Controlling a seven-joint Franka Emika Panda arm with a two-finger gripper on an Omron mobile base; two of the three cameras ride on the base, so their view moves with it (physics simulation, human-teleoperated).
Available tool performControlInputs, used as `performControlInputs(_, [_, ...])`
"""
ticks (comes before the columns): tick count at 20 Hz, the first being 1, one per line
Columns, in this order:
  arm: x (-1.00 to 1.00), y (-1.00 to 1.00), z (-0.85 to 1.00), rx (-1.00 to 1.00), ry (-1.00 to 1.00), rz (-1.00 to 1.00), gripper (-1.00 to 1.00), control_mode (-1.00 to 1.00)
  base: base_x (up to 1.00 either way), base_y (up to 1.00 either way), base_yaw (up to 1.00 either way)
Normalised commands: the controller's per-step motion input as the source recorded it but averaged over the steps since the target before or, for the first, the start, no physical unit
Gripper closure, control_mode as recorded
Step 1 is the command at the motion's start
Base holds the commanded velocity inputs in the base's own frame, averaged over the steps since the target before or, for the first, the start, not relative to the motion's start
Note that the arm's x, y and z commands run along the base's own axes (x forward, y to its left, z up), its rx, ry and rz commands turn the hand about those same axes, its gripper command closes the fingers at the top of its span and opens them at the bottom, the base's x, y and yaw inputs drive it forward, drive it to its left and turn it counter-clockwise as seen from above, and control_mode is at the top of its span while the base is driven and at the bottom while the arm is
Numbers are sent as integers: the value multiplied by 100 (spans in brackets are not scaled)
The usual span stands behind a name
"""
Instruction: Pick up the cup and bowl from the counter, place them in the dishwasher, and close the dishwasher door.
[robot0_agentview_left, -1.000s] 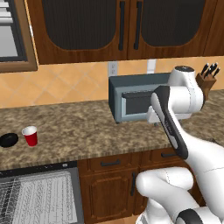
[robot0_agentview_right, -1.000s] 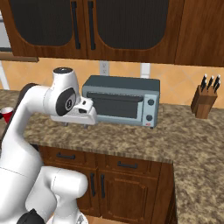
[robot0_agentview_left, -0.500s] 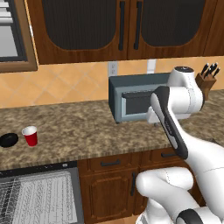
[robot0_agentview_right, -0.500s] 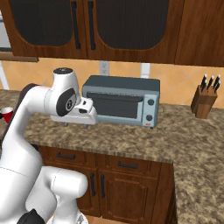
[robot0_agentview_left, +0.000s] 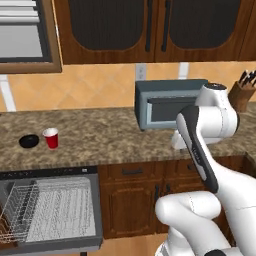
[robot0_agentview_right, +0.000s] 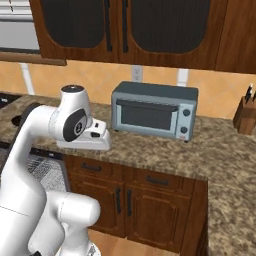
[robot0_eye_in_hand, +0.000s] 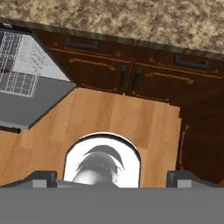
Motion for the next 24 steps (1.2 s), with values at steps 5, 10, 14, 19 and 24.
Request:
performControlInputs(5, [0, 0, 0, 0, 0, 0, -100, 100, -9, 1, 35])
performControlInputs(10, [0, 0, 0, 0, 0, 0, -100, 100, 37, 0, 31])
performControlInputs(14, [0, 0, 0, 0, 0, 0, -100, 100, 52, 0, 28])
performControlInputs(19, [0, 0, 0, 0, 0, 0, -100, 100, 41, 0, 29])
performControlInputs(24, [0, 0, 0, 0, 0, 0, -100, 100, 11, 0, 34])
